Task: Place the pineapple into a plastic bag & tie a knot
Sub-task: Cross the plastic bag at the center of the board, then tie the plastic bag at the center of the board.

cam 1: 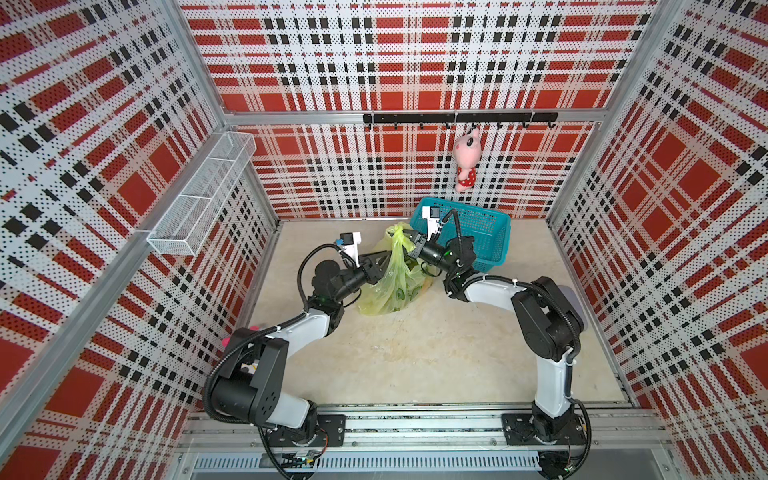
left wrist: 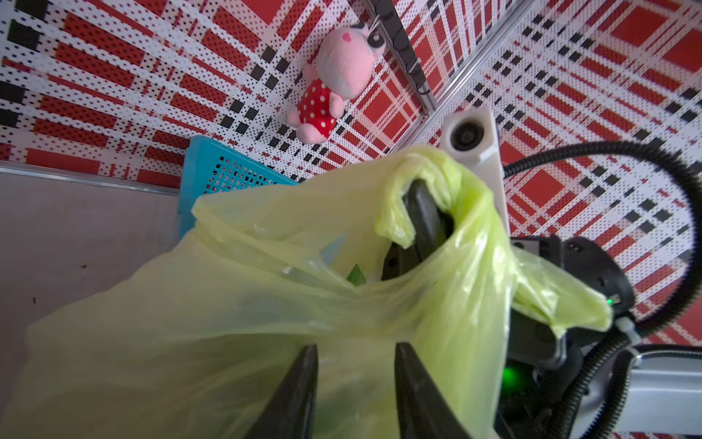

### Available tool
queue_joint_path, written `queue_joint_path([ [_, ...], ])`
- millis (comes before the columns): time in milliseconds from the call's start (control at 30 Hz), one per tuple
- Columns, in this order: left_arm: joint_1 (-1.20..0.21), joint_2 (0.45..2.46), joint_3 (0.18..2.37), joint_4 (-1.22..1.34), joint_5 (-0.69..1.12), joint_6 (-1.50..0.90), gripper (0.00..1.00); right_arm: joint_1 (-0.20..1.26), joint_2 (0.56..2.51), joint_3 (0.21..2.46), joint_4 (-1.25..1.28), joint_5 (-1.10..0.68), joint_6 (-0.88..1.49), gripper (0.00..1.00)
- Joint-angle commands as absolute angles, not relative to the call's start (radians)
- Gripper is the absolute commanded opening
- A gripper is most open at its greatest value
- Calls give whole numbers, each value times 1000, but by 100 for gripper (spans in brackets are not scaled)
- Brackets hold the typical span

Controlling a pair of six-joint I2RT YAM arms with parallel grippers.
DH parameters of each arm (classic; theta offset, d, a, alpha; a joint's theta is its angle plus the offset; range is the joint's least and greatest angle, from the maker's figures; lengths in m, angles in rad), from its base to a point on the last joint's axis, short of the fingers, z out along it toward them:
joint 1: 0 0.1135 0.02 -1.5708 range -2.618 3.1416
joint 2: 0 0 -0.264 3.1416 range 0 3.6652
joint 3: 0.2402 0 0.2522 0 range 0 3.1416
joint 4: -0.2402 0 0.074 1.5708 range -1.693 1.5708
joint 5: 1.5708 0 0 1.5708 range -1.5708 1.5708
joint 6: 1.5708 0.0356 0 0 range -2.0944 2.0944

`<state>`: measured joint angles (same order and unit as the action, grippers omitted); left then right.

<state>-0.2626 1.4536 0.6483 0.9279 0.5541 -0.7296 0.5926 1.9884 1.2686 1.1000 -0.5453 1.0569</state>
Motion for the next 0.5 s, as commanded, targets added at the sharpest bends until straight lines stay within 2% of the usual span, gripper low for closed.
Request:
queue_joint_path([
  [0, -204, 1391, 620, 1144, 573, -888, 46, 595, 1986, 1269, 1167, -558, 1081, 0],
  [233, -205, 1359, 640, 1187, 494, -1019, 56, 595, 1995, 1278, 1174, -564, 1095, 0],
  [467, -238, 1455, 735, 1170, 475, -1152, 54, 596, 1996, 1280, 1180, -578, 1101, 0],
])
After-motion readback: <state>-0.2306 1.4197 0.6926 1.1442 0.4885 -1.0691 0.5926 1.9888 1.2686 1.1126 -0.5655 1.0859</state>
